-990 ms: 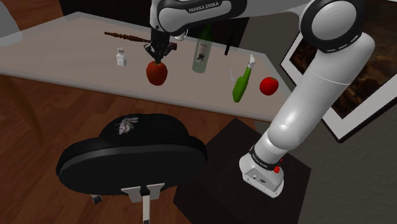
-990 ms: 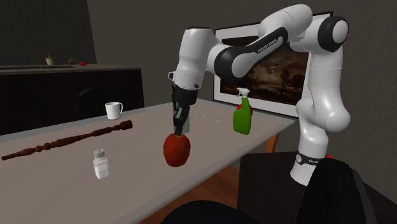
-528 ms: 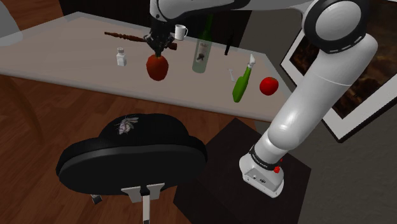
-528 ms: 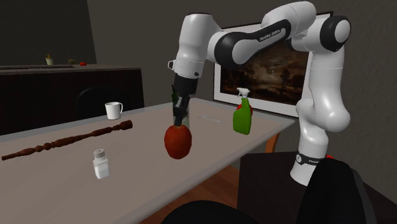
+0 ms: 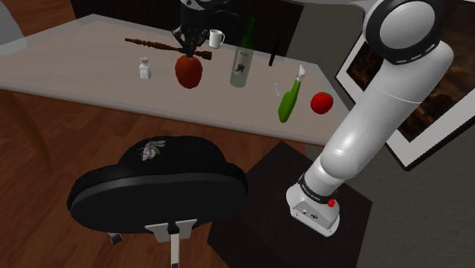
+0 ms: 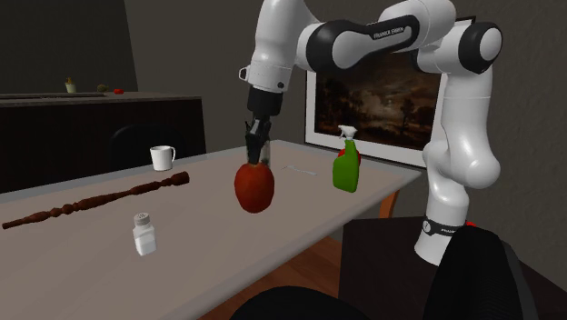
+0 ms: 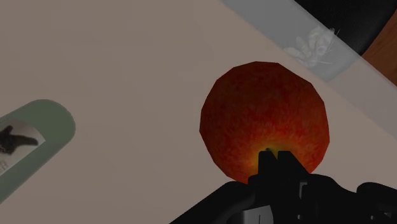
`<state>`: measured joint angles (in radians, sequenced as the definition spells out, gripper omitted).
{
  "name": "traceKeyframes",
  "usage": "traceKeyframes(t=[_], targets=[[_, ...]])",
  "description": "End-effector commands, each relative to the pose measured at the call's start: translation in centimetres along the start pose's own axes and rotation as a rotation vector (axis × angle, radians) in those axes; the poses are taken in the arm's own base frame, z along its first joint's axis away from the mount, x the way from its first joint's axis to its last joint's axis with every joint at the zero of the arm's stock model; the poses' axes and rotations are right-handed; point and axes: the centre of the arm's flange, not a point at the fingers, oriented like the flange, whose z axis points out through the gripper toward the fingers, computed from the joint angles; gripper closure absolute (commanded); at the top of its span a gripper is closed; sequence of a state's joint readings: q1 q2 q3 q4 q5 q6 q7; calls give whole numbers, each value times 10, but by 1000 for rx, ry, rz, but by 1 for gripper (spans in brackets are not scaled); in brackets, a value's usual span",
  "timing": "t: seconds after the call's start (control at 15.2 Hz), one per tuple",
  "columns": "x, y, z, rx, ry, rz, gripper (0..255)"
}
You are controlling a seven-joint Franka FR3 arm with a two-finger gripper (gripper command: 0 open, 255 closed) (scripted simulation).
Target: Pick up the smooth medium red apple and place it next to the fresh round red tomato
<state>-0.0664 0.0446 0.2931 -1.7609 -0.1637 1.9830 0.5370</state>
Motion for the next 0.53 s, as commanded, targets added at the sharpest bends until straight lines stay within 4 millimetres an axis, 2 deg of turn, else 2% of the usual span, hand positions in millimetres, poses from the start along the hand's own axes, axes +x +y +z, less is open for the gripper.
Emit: traceKeyframes(t=[0.0, 0.46], targets=[[3, 0, -10, 0, 0, 0, 255], [11, 1, -46, 0, 0, 0, 255]])
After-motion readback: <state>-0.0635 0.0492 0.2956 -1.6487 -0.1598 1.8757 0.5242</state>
